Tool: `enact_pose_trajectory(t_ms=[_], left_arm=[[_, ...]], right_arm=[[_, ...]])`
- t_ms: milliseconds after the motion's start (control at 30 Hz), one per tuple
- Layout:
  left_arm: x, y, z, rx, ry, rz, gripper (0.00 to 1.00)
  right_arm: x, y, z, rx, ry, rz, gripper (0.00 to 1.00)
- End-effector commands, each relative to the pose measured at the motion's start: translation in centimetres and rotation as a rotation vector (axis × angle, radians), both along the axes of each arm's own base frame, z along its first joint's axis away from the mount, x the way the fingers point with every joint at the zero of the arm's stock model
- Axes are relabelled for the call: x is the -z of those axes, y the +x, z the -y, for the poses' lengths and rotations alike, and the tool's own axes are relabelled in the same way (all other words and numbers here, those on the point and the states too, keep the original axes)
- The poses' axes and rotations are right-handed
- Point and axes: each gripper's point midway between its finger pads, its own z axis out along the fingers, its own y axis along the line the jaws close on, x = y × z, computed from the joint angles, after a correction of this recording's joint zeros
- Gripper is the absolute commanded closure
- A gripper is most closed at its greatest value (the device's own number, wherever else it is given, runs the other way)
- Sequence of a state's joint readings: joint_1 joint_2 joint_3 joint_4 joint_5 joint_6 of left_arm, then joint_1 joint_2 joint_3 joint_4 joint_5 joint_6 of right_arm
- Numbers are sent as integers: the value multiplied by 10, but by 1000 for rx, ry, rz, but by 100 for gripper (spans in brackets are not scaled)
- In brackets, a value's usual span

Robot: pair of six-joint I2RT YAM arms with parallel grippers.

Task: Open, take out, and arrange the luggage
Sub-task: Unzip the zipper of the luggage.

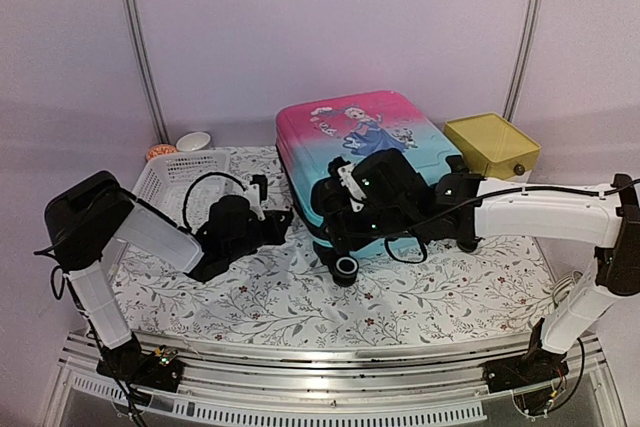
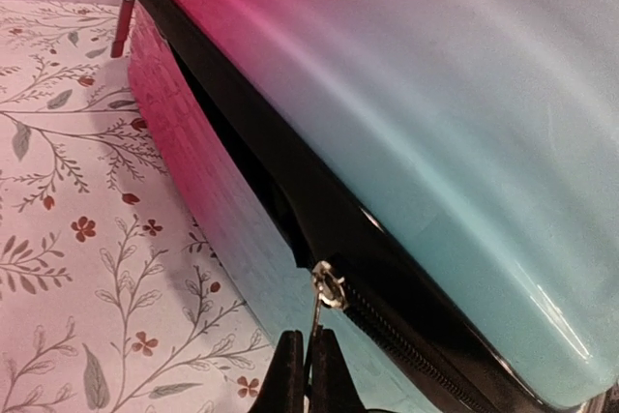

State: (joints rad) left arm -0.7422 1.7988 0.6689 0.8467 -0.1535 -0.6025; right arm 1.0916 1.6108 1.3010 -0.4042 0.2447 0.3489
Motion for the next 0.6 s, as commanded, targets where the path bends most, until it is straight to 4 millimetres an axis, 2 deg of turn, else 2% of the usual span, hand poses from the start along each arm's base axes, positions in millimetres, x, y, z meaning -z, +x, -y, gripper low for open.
enact_pose_trajectory(t_ms=[0,67,233,467,567], left_arm=[[-12,31,-61,-206,8,31,100],[-13,30,-63,-200,9,32,97],[-19,25,-67,-191,9,39,76],[-33,11,-77,-195,10,14,38],[-37,5,-82,-202,28,-10,28]], right_arm=[[-55,-27,-25,-140,138,90,17],[-56,-23,-19,-111,124,99,11],[-70,-13,0,-51,136,126,0],[-89,9,41,12,194,126,1],[-90,21,61,67,196,126,1]])
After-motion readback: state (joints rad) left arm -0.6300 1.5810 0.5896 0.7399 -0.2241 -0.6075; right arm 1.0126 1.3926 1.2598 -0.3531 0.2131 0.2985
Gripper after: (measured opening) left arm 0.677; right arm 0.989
